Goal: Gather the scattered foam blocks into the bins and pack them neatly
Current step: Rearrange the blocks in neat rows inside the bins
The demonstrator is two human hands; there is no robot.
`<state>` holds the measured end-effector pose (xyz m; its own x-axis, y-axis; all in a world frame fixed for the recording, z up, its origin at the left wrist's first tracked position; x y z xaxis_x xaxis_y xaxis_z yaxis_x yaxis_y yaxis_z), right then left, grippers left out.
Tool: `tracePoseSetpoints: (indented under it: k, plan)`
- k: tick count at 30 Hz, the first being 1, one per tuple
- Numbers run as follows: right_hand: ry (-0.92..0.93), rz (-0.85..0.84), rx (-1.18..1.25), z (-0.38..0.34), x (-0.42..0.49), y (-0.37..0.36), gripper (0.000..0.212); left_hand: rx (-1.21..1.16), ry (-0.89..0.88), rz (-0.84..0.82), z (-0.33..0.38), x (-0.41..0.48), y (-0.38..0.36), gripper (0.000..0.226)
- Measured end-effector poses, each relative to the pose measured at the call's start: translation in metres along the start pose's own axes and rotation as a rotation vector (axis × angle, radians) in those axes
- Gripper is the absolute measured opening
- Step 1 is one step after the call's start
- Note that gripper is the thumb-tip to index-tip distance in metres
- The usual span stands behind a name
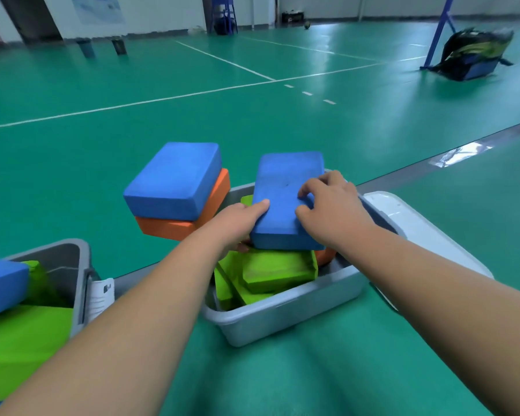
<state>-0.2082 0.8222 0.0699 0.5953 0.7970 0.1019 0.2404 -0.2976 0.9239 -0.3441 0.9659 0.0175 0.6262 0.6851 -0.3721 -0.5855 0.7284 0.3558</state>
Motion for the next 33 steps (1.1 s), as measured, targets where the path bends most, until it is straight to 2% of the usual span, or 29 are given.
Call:
tracePoseSetpoints:
  k: [3, 6, 9, 11, 15, 21, 24, 28, 33]
  plan:
    - [-0.064, -0.043, 0.089, 0.01, -0.003, -0.007, 0.036, -0.022, -0.014, 0.015, 0.005, -0.001, 0.0, 0.051]
    - [-0.019, -0.024, 0.216, 0.009, -0.003, -0.003, 0.036, -0.118, -0.031, 0.073, 0.012, -0.007, 0.0, 0.052]
    - [0.085, 0.116, 0.25, 0.001, -0.002, 0.006, 0.034, -0.219, -0.068, 0.142, 0.024, -0.013, 0.005, 0.052]
    - [0.078, 0.201, 0.332, -0.004, -0.002, 0.012, 0.042, -0.267, -0.11, 0.184, 0.035, -0.021, 0.013, 0.047]
    - [0.055, 0.323, 0.576, -0.017, 0.005, 0.023, 0.059, -0.419, -0.197, 0.28, 0.05, -0.025, 0.039, 0.067]
    - [0.158, 0.234, 0.645, -0.057, 0.011, 0.019, 0.06, -0.305, -0.268, 0.579, 0.056, -0.038, 0.082, 0.061]
    - [0.244, 0.244, 0.633, -0.08, 0.011, 0.012, 0.049, -0.242, -0.285, 0.686, 0.047, -0.046, 0.103, 0.057]
    - [0.299, 0.257, 0.657, -0.114, 0.015, 0.003, 0.039, -0.231, -0.279, 0.768, 0.036, -0.055, 0.132, 0.04]
    - [0.389, 0.189, 0.615, -0.152, 0.026, -0.026, 0.05, -0.151, -0.306, 0.829, 0.013, -0.067, 0.166, 0.037]
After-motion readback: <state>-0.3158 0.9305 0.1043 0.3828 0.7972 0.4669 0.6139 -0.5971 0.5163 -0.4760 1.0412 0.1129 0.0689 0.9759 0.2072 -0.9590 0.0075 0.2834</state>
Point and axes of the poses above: each hand's wrist, its own x-axis towards the middle knuckle, its own y-axis out of the back of the hand, z = x × y, the point moved 3 cm from there along x, towards the middle knuckle, and after that the axes turned 4 degrees about -z, right-handed, at the moved point
